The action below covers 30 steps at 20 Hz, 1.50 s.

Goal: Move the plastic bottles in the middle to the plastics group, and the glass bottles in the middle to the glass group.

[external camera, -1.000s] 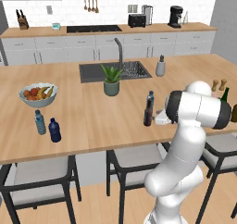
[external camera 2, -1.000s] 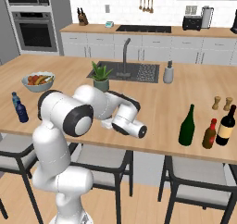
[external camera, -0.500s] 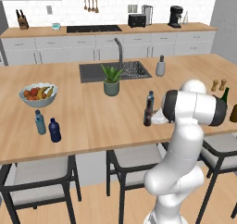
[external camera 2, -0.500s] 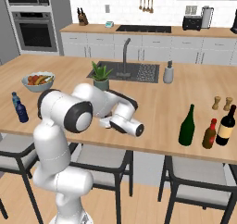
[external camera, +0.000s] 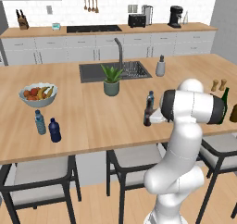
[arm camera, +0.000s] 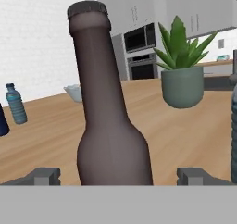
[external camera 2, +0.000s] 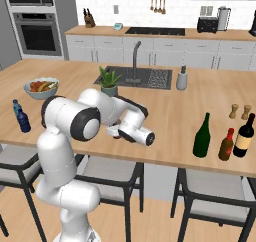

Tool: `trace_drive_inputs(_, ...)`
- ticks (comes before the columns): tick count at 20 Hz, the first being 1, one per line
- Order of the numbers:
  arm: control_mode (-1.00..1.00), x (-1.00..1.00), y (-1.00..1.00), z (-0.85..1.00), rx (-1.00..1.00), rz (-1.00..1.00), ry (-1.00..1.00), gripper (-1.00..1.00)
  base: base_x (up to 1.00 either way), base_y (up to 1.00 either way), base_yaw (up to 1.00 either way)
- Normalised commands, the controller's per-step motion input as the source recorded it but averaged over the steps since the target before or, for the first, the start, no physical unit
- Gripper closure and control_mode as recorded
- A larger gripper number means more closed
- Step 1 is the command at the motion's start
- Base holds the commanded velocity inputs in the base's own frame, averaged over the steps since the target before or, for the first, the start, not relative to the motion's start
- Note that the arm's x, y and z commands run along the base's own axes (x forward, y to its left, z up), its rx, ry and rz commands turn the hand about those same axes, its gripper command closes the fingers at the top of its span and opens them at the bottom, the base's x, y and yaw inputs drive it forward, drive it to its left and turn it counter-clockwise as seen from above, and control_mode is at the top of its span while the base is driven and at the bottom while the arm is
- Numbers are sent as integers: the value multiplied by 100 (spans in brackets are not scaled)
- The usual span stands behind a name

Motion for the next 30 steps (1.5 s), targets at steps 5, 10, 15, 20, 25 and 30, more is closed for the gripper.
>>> trace_drive_inputs(5, -100, 0, 3, 0, 0, 0, 0, -100, 0, 0, 0)
trace_drive_inputs(10, -100, 0, 2, 0, 0, 0, 0, 100, 0, 0, 0)
trace_drive_inputs(15, -100, 0, 2, 0, 0, 0, 0, 100, 0, 0, 0)
trace_drive_inputs(20, -100, -26, 0, 8, 0, -1, -7, 100, 0, 0, 0)
trace_drive_inputs(25, -100, -91, -51, 33, 0, -23, -14, 100, 0, 0, 0)
trace_drive_inputs(30, -100, -48, -71, 54, 0, -34, -1, 100, 0, 0, 0)
